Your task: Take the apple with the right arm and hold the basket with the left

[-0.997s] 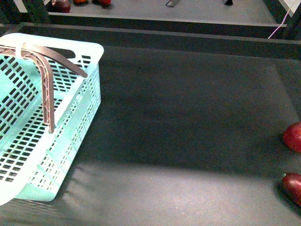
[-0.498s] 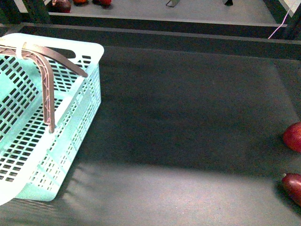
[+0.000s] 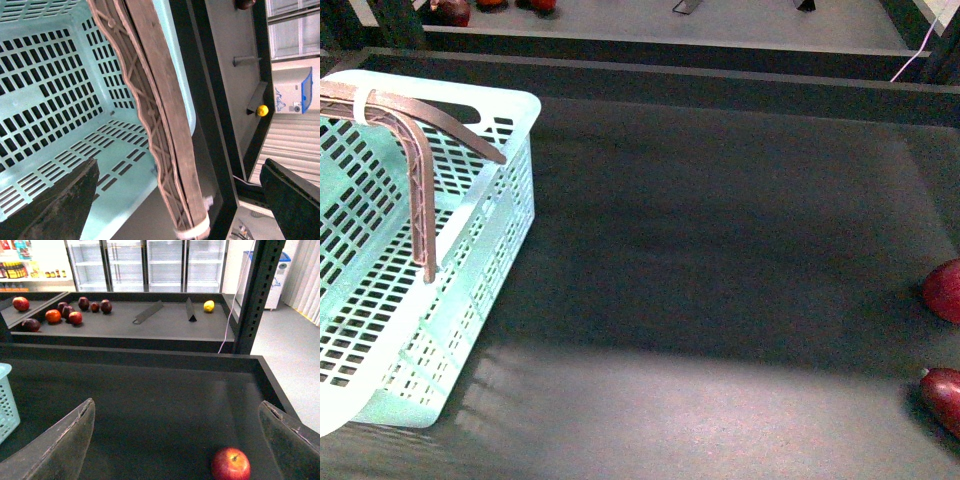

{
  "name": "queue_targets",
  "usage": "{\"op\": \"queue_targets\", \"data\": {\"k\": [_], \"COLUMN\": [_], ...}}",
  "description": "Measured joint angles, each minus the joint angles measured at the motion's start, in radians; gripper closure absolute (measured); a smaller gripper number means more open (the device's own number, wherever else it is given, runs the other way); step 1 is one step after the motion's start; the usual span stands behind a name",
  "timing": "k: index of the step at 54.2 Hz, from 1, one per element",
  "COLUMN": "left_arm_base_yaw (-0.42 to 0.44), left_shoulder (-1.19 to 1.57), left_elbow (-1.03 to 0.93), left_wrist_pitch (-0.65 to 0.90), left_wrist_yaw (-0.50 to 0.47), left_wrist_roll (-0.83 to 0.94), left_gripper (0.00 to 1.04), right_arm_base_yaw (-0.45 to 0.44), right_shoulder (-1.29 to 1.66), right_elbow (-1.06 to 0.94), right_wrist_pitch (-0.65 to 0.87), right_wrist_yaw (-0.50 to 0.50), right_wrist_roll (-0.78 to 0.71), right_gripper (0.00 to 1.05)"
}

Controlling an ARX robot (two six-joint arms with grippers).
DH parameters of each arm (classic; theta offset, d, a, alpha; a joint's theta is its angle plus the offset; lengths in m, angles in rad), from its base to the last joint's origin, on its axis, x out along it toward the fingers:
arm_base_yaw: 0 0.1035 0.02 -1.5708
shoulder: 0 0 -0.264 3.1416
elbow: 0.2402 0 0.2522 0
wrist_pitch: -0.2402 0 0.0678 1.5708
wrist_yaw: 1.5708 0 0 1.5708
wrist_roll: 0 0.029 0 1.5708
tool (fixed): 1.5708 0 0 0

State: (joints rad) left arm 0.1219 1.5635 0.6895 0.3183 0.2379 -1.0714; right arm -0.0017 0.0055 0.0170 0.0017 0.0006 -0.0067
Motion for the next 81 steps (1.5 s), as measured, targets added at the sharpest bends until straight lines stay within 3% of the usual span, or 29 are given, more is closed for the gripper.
{"op": "queue_targets", "data": {"k": [23,49,63,74,81], "left_arm_base_yaw": [0.002,0.018,0.016,0.007,-0.003], "left_shoulder": [0.221,0.32,0.337,0.336,0.325], "left_elbow": [0.196,0.262,0.275,0.297,0.297], "left_wrist_pitch": [-0.048,-0.065,-0.072,-0.085,-0.09], "left_wrist_yaw": [-0.049,-0.063,-0.068,-0.063,-0.054], "left_wrist_roll": [-0.045,-0.044,-0.042,-0.103,-0.082], "left_gripper": [0.07,0.07,0.45,0.88,0.9], "right_arm_base_yaw": [0.0,0.0,0.0,0.0,0.0], "right_shoulder": [0.0,0.0,0.0,0.0,0.0], "right_elbow": [0.0,0.0,0.0,0.0,0.0], "right_wrist_pitch": [0.0,0.0,0.0,0.0,0.0], "right_wrist_yaw": [0.0,0.0,0.0,0.0,0.0], "right_wrist_roll": [0.0,0.0,0.0,0.0,0.0], "right_gripper": [0.09,0.09,0.09,0.09,0.09]}}
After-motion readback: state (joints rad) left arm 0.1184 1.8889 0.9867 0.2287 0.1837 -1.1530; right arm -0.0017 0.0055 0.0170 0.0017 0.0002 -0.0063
